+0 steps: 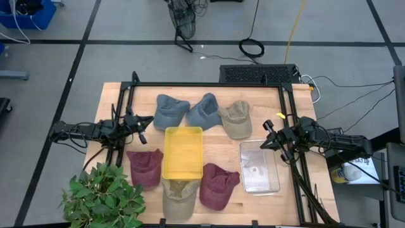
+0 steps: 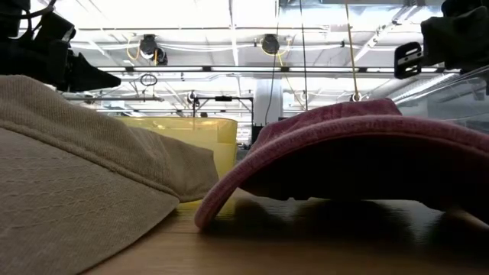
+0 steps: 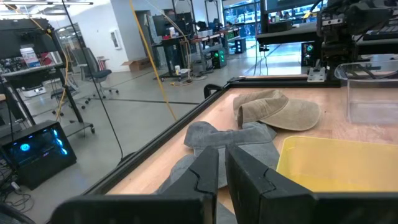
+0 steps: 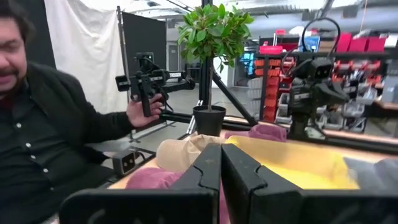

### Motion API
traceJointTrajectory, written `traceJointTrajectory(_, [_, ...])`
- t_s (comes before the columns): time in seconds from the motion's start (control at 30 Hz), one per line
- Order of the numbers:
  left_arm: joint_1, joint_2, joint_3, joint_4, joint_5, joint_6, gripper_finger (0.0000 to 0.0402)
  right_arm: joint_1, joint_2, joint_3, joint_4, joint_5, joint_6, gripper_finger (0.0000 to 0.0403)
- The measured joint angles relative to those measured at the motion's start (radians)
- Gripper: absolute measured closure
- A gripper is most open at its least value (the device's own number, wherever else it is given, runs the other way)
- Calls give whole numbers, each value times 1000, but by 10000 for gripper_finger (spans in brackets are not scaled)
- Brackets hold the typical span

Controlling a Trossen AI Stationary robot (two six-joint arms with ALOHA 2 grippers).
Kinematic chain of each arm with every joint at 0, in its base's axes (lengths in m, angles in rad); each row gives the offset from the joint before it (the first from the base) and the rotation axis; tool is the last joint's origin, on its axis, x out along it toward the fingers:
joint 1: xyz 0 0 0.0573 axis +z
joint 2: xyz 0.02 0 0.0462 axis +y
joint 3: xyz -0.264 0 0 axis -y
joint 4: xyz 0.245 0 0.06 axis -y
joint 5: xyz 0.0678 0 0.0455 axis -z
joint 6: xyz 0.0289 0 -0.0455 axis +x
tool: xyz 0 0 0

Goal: Pick & Place hat
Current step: Put the top brown cap into the transparent bin

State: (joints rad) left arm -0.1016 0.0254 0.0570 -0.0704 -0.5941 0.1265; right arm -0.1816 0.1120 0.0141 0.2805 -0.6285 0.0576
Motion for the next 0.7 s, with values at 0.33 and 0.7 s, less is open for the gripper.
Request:
traceJointTrajectory(0.33, [0,0,0,55,1,-1,364,0,0,0,30,27,-11,403])
traceJointTrajectory(0.7, [0,0,0,139,1,-6,364,0,0,0,112,123,1,403])
